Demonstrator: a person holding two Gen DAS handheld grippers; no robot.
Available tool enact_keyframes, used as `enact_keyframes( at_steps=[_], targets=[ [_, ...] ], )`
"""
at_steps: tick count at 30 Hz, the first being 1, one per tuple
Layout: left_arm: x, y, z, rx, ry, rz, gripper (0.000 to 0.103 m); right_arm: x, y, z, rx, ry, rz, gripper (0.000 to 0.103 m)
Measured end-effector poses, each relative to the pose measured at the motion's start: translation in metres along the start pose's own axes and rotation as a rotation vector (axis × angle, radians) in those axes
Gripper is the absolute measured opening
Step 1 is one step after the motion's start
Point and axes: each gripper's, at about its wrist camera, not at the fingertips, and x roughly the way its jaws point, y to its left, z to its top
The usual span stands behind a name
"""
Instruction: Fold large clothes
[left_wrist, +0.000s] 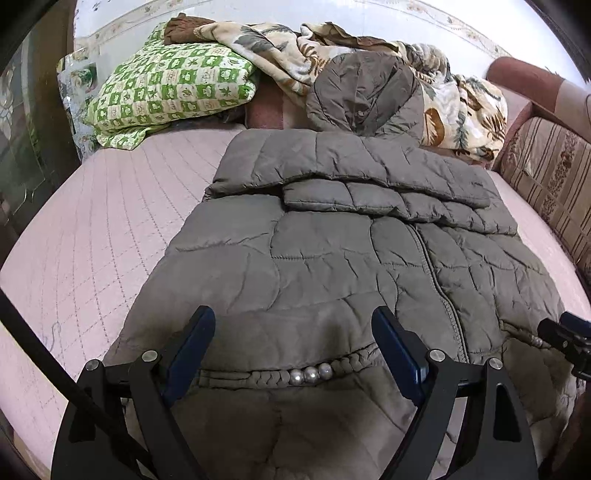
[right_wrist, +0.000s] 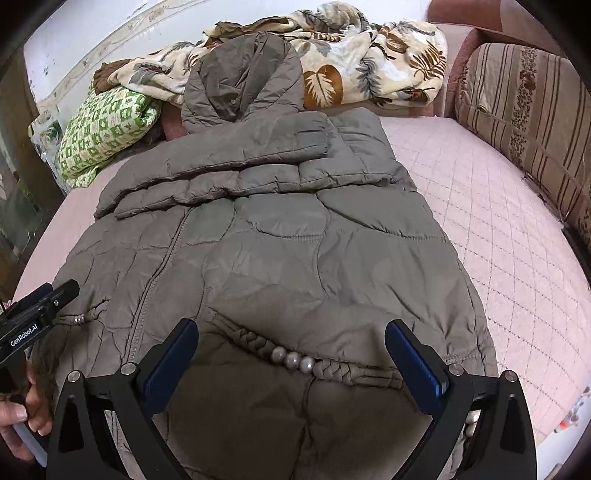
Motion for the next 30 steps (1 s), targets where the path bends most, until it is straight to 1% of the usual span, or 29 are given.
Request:
enact_keyframes(
  at_steps=[4,8,13,18,20,23,27,30],
  targets=[
    [0.0,0.006,0.001,-0.019,-0.001,-0.003,0.086,-0.001,0.004,0.001,-0.004,-0.01,0.007,0.102],
    [0.004,0.006,0.002,-0.022,0.018,-0.007,0.086,0.0,0.01,0.003,-0.017,-0.016,0.018,0.102],
    [0.003,0.002,0.009,-0.003,-0.014,0.016,0.086,0.007,0.015,0.003,-0.033,0.0,0.025,0.102],
    [0.012,-0.005,0.03,-0.025,-0.021,0.044,0.086,0.014,0.01,0.002,-0.007,0.027,0.048,0.102],
    [0.016,-0.011,0.043,-0.033,-0.02,0.028,0.086,0.017,0.01,0.001,0.004,0.036,0.054,0.102],
    [0.023,-0.018,0.053,-0.023,-0.025,0.013,0.086,0.025,0.011,-0.001,0.005,0.057,0.045,0.102],
    [0.033,-0.021,0.051,0.025,-0.006,0.027,0.086,0.029,0.013,-0.003,-0.007,0.063,0.026,0.102],
    [0.036,-0.018,0.052,0.032,0.001,0.024,0.086,0.032,0.016,-0.002,-0.022,0.067,0.01,0.102]
  ],
)
